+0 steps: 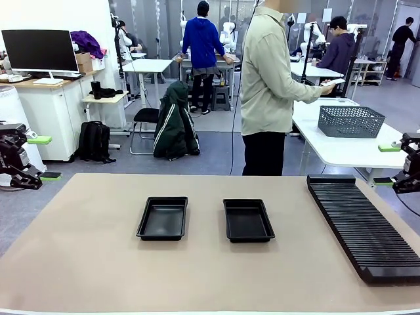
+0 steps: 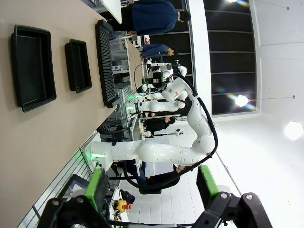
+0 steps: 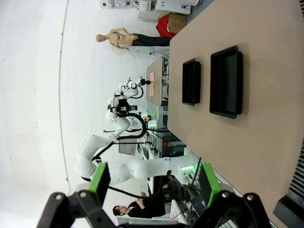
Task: Inspect and transfer BCBs to ESD trays.
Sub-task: Pick up the Blank PCB from the PCB Rack and place it in the left ESD tray.
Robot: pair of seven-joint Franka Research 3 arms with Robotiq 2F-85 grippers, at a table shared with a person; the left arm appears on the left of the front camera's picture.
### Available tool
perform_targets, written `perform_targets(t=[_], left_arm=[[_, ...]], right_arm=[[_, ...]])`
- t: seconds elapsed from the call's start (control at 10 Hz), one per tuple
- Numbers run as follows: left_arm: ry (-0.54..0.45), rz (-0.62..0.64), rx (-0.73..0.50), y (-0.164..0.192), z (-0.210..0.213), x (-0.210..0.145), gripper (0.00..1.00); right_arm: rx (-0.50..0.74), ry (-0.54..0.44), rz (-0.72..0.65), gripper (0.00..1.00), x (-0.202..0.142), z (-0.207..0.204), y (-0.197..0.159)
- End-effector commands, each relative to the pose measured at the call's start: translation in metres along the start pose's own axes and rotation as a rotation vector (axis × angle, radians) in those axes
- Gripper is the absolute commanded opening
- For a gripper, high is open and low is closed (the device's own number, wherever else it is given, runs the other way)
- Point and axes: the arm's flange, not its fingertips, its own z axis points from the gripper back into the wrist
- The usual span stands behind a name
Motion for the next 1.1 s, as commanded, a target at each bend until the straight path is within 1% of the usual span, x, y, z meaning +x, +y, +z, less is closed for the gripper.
perform_targets(t=[0.0, 1.0], left_arm=[[-0.005, -0.002, 0.001, -0.0003, 0.0004, 0.0004, 1.00], [-0.005, -0.002, 0.001, -0.0003, 0.0004, 0.0004, 1.00]], right_arm=[[0.000, 0.002, 0.000, 1.00, 0.0001, -0.0006, 0.0001], [0.000, 0.002, 0.000, 1.00, 0.0001, -0.0006, 0.0001]])
